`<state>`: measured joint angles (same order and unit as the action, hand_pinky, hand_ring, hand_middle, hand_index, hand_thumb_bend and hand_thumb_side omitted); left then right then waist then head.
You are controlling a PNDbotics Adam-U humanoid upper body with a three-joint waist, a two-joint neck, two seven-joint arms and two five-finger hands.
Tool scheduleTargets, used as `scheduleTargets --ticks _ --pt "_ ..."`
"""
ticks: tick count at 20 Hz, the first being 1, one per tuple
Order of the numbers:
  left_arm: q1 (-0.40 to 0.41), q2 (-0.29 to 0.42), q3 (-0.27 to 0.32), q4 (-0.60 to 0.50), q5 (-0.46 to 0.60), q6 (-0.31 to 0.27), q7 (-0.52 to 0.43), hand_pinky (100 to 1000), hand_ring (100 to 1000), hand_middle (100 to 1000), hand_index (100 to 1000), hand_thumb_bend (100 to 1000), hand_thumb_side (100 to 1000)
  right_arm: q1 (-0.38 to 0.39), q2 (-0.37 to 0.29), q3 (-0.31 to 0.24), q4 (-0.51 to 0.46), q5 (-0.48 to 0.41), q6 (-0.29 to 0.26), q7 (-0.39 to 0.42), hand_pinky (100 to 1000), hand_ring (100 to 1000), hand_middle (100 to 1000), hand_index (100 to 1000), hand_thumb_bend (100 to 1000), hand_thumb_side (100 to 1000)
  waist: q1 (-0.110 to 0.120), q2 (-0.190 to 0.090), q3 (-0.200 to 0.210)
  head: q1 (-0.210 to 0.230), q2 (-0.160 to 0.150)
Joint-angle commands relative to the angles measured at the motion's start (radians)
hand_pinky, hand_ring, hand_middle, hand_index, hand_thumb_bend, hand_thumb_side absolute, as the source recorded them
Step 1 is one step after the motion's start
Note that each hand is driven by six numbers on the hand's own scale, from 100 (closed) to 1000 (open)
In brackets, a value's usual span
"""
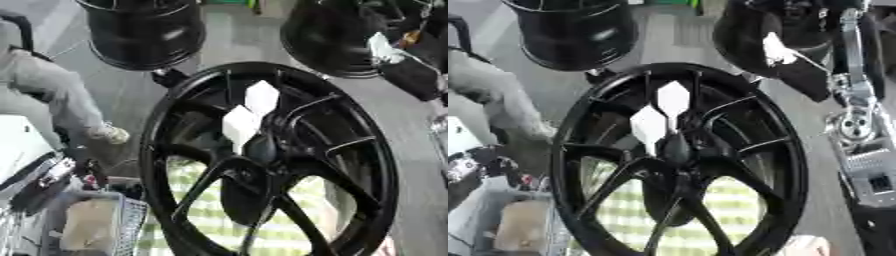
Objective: Pull the pin out of the wheel hub.
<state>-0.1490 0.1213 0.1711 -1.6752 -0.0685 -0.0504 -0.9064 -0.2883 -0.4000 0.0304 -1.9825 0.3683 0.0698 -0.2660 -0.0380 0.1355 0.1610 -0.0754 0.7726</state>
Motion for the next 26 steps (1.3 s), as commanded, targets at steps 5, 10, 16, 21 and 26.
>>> scheduleTargets --ticks 5,10,16,21,26 --pt "-0.007 0.004 0.002 -0.021 0.005 0.004 -0.001 604 478 635 740 100 879 -0.006 -0.010 -0.014 -0.017 0.003 -0.001 -0.008 524 430 749 895 246 304 0.004 -0.014 0.001 -0.005 -0.003" --pt "-0.007 0.003 0.003 -0.021 0.006 0.005 -0.001 605 478 636 740 100 876 -0.007 -0.016 -0.011 -0.017 0.002 0.000 -0.004 524 428 751 898 245 303 0.005 -0.016 0.002 -0.002 -0.003" --pt "-0.007 0.005 -0.003 -0.021 0.005 0.005 -0.001 605 479 637 740 100 877 -0.027 -0.212 0.043 -0.017 -0.045 0.061 0.140 520 410 764 917 255 312 0.000 -0.019 0.011 -0.006 -0.003" --pt "-0.009 0.010 -0.008 -0.021 0.003 0.003 -0.001 605 480 638 740 100 878 -0.081 -0.466 0.121 -0.017 -0.145 0.118 0.361 553 414 784 930 275 325 -0.007 -0.017 0.023 -0.008 -0.003" --pt "-0.013 0.016 -0.017 -0.019 -0.002 0.000 -0.001 605 480 639 741 100 879 -0.194 -0.582 0.208 -0.017 -0.192 0.172 0.614 594 426 810 948 306 312 -0.017 -0.013 0.037 -0.017 -0.003"
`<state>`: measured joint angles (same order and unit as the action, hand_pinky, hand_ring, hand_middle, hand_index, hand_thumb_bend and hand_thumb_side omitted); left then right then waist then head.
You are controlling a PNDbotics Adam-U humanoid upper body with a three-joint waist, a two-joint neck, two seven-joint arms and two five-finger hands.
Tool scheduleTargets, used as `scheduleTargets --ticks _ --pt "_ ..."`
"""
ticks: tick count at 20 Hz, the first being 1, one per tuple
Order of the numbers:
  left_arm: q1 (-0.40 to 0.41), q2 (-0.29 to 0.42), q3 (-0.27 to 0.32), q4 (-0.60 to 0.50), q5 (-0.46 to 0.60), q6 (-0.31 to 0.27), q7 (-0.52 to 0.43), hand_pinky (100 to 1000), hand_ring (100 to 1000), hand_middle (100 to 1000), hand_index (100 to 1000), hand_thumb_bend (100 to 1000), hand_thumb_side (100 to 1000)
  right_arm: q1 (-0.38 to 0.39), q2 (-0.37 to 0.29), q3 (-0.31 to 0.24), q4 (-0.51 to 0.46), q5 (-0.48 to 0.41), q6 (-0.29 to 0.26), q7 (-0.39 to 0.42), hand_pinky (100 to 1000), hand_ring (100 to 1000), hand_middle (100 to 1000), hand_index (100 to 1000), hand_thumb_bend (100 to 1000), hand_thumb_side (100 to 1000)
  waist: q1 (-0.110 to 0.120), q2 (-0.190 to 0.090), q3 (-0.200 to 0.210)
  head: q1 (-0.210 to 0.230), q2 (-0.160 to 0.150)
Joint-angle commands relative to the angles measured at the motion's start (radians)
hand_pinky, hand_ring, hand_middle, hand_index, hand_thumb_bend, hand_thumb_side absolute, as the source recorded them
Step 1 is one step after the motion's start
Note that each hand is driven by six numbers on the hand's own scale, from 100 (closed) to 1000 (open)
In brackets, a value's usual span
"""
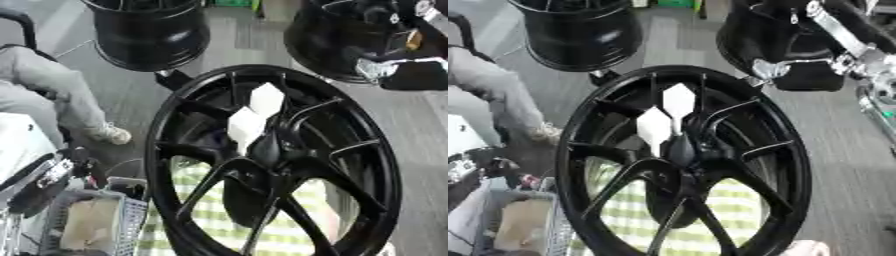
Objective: Pull the pin out of the wheel hub.
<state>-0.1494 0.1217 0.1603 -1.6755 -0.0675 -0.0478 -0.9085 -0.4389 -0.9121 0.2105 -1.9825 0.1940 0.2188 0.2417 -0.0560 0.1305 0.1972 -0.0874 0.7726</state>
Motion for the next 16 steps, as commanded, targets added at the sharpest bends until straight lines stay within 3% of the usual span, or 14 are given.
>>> scheduleTargets --ticks 1,5,10,16 --pt "-0.014 0.017 -0.007 -0.019 -0.003 -0.004 0.002 605 480 639 741 100 879 -0.070 -0.071 0.045 -0.017 -0.013 0.037 0.154 599 425 818 954 319 305 -0.001 -0.008 0.003 -0.008 -0.003" --pt "-0.016 0.020 -0.013 -0.018 -0.004 -0.005 0.002 605 481 640 741 100 879 -0.170 -0.040 0.106 -0.017 0.036 0.108 0.330 617 432 837 965 345 291 -0.006 -0.010 0.011 -0.014 -0.003" --pt "-0.017 0.020 -0.018 -0.018 -0.001 -0.002 0.002 606 482 641 741 100 881 -0.248 0.027 0.147 -0.003 0.142 0.206 0.484 638 447 855 973 366 302 -0.009 -0.013 0.022 -0.021 -0.003" --pt "-0.017 0.020 -0.025 -0.019 -0.001 0.001 0.002 606 482 641 741 100 884 -0.317 0.112 0.183 0.094 0.237 0.212 0.561 646 452 861 976 376 305 -0.012 -0.015 0.029 -0.028 -0.003"
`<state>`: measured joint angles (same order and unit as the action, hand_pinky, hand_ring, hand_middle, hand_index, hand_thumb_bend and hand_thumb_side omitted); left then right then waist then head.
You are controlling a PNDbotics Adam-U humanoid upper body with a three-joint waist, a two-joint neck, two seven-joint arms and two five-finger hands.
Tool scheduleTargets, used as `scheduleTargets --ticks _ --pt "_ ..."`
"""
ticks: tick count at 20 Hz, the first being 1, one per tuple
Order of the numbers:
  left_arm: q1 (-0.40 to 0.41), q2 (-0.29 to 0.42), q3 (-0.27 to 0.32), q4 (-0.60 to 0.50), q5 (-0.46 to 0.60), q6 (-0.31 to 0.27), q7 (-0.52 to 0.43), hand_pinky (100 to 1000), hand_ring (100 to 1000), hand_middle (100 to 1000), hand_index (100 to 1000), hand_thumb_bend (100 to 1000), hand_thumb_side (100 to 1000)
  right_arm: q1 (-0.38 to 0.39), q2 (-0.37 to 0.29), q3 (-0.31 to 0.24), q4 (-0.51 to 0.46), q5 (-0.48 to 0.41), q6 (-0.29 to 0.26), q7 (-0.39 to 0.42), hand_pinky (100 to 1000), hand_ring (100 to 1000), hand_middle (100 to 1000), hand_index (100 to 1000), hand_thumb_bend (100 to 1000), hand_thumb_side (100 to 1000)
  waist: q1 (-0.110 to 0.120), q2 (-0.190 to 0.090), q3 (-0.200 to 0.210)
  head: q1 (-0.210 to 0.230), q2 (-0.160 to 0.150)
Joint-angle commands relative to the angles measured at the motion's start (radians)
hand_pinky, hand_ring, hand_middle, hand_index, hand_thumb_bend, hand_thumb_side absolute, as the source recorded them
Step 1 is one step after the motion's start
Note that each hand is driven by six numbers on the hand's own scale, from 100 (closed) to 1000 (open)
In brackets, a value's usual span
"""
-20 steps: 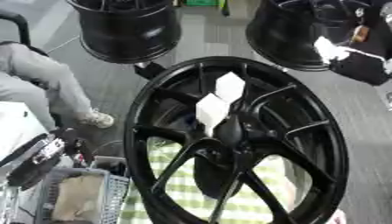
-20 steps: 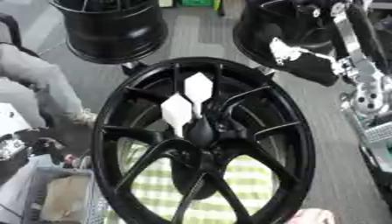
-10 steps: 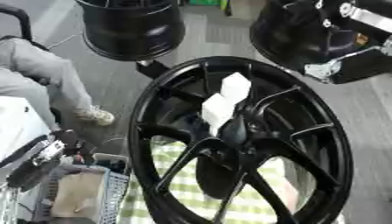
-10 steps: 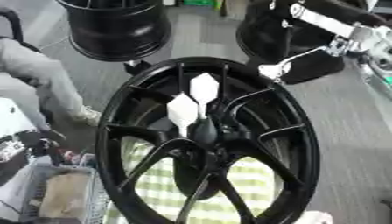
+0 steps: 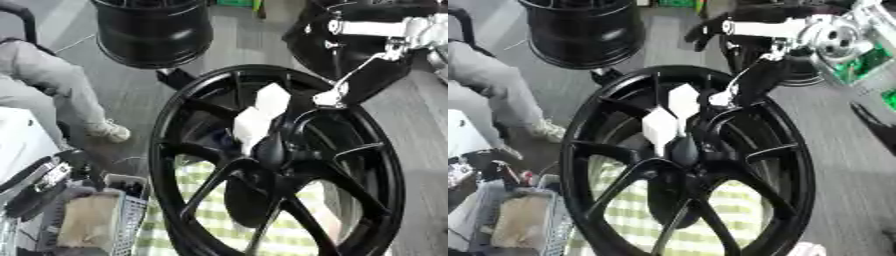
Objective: Pull the pin out of the wheel hub.
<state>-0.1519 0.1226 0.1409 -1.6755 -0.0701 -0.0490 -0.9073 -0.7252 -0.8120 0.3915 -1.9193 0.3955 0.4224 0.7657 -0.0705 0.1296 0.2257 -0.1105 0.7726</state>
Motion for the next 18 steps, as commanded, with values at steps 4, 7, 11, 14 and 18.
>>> scheduleTargets --ticks 4,7,11,14,18 --pt "-0.016 0.016 -0.009 -0.019 0.001 0.003 0.000 607 483 641 741 100 883 -0.061 0.055 0.023 0.091 0.065 -0.009 0.064 646 452 859 974 374 305 0.003 -0.013 0.006 -0.010 -0.003" --pt "-0.018 0.014 -0.009 -0.020 0.002 0.003 0.000 607 483 641 741 100 883 -0.071 0.079 0.040 0.126 0.081 -0.022 0.077 652 456 861 975 374 301 0.004 -0.012 0.009 -0.013 -0.003" --pt "-0.019 0.013 -0.011 -0.021 0.002 0.004 0.000 607 483 642 741 100 883 -0.073 0.105 0.057 0.173 0.100 -0.035 0.086 656 459 863 975 366 302 0.005 -0.011 0.011 -0.014 -0.003" --pt "-0.019 0.012 -0.011 -0.021 0.002 0.004 0.000 607 484 642 741 100 883 -0.073 0.114 0.069 0.195 0.112 -0.048 0.096 661 463 865 975 369 299 0.005 -0.011 0.011 -0.014 -0.003" --pt "-0.019 0.012 -0.010 -0.021 0.001 0.004 0.000 607 484 642 741 100 883 -0.070 0.109 0.075 0.195 0.120 -0.062 0.119 668 466 867 975 372 302 0.005 -0.011 0.010 -0.012 -0.003"
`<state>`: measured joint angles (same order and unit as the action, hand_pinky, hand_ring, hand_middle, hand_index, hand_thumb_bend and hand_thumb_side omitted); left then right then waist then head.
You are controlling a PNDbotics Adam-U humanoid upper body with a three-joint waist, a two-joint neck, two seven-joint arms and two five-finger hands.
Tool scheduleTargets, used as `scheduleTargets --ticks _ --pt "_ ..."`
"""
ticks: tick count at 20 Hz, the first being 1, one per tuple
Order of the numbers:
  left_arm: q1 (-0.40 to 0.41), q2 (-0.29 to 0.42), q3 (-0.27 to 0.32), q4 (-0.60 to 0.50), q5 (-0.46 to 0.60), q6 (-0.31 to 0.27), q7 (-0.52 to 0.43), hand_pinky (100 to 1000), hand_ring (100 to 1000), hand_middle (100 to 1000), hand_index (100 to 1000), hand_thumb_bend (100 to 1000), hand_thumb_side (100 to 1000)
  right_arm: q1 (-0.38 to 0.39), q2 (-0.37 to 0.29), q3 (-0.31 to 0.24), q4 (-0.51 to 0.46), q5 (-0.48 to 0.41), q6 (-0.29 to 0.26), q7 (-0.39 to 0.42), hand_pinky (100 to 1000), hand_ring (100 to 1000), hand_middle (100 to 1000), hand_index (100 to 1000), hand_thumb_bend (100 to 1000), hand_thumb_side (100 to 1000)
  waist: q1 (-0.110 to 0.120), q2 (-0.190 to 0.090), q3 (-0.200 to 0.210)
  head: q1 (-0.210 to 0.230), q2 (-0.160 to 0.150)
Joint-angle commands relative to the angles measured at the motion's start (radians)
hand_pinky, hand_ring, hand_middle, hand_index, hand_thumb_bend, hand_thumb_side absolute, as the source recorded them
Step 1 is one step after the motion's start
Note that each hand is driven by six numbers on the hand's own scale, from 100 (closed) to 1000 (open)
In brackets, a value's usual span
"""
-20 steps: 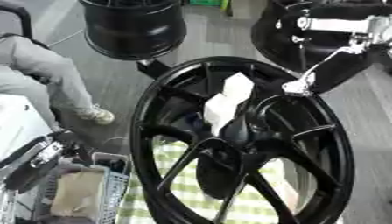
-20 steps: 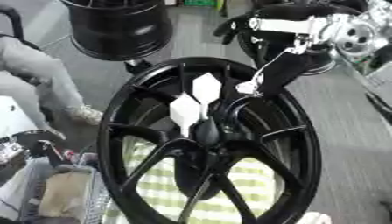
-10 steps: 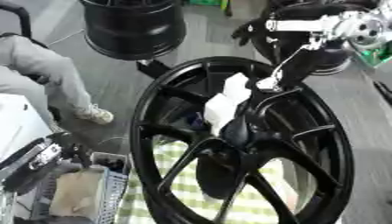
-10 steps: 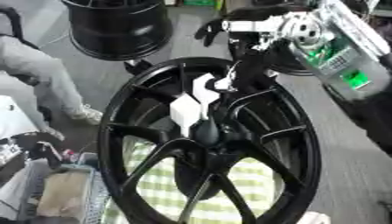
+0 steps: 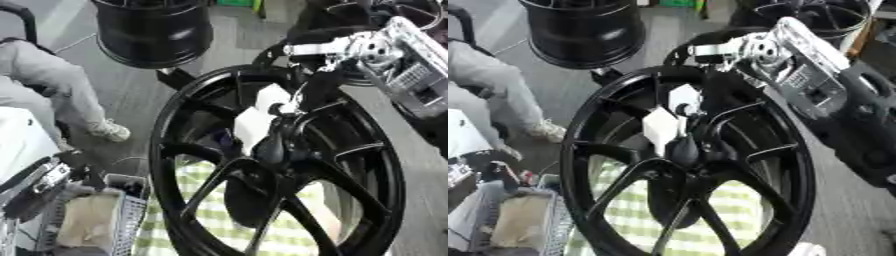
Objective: Pull the pin out of the wheel hub.
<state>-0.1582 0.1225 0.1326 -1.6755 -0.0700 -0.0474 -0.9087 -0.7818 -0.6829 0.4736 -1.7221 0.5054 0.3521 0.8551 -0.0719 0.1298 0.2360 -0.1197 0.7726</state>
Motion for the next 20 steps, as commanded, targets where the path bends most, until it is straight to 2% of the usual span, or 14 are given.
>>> scheduleTargets --ticks 1,7,20 --pt "-0.013 0.012 -0.002 -0.021 0.001 0.002 0.002 607 484 642 741 100 883 -0.012 -0.023 -0.008 -0.005 0.012 0.007 0.036 670 467 867 975 372 302 0.006 -0.011 -0.001 -0.003 -0.003" --pt "-0.014 0.011 -0.001 -0.021 0.001 0.002 0.002 607 485 642 741 100 881 0.004 -0.028 0.003 0.001 0.018 0.006 0.052 669 466 861 968 367 307 0.007 -0.011 -0.003 0.000 -0.003" --pt "-0.015 0.008 -0.003 -0.021 0.002 0.000 0.002 607 486 643 741 100 882 0.002 0.018 0.018 0.081 0.027 -0.004 0.034 650 443 821 910 319 330 0.011 -0.009 -0.001 -0.003 -0.003"
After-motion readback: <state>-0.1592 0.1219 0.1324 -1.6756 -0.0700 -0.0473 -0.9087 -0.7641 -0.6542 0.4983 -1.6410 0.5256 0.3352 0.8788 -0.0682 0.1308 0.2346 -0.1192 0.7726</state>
